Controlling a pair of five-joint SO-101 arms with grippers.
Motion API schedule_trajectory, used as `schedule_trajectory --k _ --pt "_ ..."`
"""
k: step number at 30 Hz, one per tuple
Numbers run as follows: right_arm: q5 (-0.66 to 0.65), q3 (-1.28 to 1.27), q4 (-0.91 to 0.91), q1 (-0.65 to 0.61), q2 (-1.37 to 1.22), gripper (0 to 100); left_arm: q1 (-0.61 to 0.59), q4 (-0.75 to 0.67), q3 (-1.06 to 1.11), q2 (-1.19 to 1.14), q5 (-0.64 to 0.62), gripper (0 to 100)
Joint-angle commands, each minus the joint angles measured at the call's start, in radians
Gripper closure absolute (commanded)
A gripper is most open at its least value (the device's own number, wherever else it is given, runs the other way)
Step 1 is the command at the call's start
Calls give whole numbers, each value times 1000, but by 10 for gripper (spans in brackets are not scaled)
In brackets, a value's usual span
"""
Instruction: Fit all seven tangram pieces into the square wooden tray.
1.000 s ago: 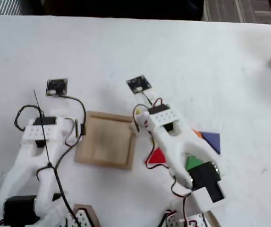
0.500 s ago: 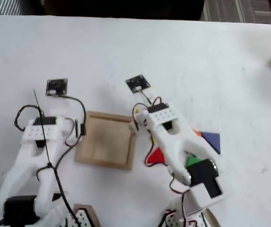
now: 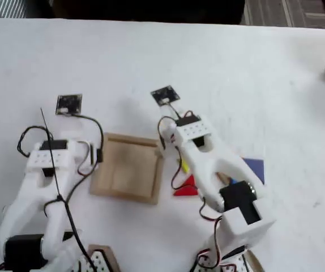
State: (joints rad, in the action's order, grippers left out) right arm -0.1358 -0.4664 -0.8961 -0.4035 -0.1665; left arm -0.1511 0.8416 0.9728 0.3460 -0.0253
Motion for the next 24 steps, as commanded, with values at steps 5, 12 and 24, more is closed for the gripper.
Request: schedule_trajectory --k 5,12,24 --pt "-41 71 -36 22 -2 658 -5 -20 -48 -2 11 782" --pt "-40 69 -38 21 -2 666 -5 -20 -48 -2 11 782" --pt "-49 69 -62 19 -4 762 -5 -20 -48 -2 12 782"
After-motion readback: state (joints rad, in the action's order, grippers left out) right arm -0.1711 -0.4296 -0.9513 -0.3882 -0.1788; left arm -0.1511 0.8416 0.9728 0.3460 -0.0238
